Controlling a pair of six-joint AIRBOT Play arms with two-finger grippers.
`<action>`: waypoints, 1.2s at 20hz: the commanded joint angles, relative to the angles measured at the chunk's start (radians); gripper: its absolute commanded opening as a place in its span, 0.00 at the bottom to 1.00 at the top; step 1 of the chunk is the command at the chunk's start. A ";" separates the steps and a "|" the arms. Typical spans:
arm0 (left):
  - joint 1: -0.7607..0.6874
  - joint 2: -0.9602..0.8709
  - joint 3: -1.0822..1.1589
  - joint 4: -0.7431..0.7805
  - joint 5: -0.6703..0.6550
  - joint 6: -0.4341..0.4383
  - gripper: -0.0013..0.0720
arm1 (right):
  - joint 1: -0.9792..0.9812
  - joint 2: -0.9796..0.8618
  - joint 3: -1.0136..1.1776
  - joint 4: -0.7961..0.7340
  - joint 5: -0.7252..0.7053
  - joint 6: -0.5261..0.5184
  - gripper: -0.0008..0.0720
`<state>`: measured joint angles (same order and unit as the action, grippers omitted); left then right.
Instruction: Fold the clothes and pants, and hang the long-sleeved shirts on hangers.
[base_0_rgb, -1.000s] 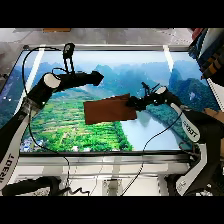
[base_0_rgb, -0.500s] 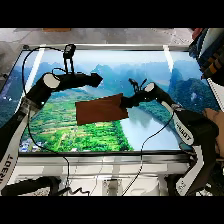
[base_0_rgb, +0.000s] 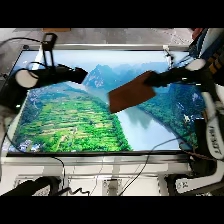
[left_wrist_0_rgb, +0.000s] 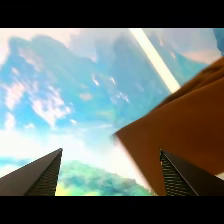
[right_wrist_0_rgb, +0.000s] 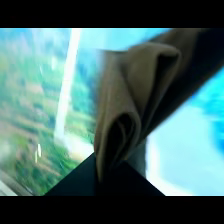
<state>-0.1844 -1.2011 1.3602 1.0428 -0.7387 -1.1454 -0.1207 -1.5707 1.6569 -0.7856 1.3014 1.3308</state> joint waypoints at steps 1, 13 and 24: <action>0.051 0.116 0.000 0.167 -0.022 0.000 0.95 | -0.202 0.176 0.006 -0.031 0.064 0.105 0.02; 0.111 0.296 0.000 0.449 -0.120 -0.001 0.95 | -0.941 0.613 0.006 -0.525 0.235 0.557 0.02; 0.111 0.296 0.000 0.449 -0.120 0.000 0.96 | -1.114 0.644 0.006 -0.738 0.321 0.572 0.97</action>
<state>-0.0742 -0.9054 1.3602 1.4910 -0.8585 -1.1458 -1.2167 -0.9298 1.6630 -1.4902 1.6398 1.8965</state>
